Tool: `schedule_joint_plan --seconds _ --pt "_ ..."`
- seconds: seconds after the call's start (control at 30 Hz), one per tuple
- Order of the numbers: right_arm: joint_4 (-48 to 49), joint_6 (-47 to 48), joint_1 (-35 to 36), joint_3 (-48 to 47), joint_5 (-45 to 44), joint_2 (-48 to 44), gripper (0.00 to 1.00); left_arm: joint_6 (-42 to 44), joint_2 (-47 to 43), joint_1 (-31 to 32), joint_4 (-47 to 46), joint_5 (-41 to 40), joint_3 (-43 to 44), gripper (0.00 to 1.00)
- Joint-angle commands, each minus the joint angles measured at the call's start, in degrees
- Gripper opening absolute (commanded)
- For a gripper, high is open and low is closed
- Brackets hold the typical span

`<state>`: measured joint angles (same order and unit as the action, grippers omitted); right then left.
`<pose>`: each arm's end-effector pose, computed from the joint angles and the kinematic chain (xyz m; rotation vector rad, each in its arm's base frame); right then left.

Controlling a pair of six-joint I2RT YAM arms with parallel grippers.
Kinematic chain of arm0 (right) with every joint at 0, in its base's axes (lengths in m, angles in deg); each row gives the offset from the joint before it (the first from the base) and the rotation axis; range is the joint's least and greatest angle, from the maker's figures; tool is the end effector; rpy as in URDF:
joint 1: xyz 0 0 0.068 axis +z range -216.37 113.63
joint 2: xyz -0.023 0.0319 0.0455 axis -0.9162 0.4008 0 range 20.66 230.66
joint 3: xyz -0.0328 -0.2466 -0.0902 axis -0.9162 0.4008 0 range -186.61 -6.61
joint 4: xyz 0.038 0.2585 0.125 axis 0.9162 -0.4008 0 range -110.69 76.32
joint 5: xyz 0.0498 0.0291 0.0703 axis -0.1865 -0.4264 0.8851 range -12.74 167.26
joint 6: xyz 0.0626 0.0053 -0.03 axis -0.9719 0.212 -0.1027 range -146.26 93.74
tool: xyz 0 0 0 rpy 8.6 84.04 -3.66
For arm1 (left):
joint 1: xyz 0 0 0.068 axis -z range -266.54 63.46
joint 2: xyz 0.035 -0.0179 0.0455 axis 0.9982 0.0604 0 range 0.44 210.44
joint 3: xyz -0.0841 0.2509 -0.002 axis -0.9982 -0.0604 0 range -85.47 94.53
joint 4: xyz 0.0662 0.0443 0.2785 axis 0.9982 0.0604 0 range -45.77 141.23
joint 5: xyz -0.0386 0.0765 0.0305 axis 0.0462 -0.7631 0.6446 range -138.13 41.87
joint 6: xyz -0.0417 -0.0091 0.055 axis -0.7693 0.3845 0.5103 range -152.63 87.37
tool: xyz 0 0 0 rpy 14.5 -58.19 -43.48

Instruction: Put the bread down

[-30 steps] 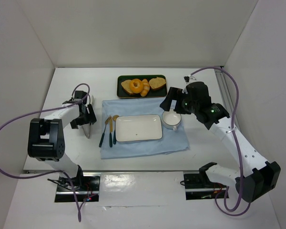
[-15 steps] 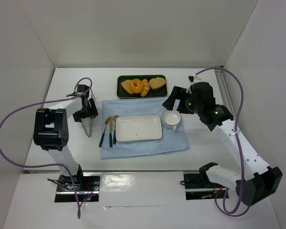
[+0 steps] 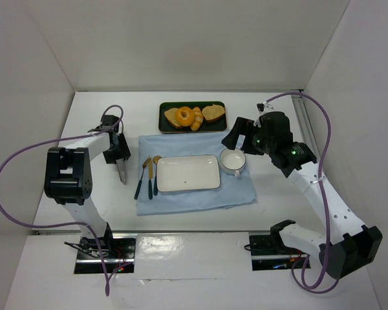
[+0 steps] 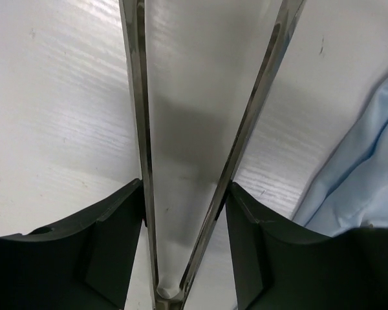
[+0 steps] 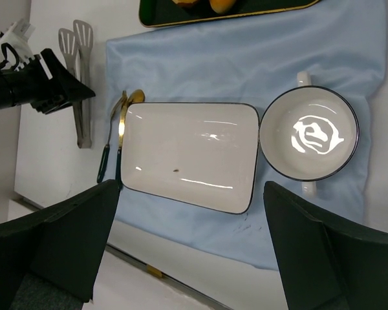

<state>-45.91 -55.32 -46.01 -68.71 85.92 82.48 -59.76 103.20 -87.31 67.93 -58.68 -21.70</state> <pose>0.2635 0.1068 0.3314 0.0744 2.1942 0.6599 0.3872 0.0155 0.1211 -0.6929 2.5436 0.0909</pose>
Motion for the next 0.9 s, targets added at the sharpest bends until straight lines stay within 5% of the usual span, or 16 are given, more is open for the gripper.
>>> schedule_joint_plan --seconds 0.0,0.4,0.87 --pt "2.26 -0.56 -0.41 1.28 0.91 -0.74 1.0 -0.37 -4.22 -0.45 0.73 3.85 -1.63 0.63" --pt "6.39 -1.7 -0.94 2.87 3.29 0.93 0.99 -2.04 -22.51 3.15 3.45 16.07 10.14 0.63" --pt "6.92 -2.76 -0.94 4.45 4.43 -1.61 0.99 1.12 -11.1 15.98 0.91 19.77 20.08 0.63"
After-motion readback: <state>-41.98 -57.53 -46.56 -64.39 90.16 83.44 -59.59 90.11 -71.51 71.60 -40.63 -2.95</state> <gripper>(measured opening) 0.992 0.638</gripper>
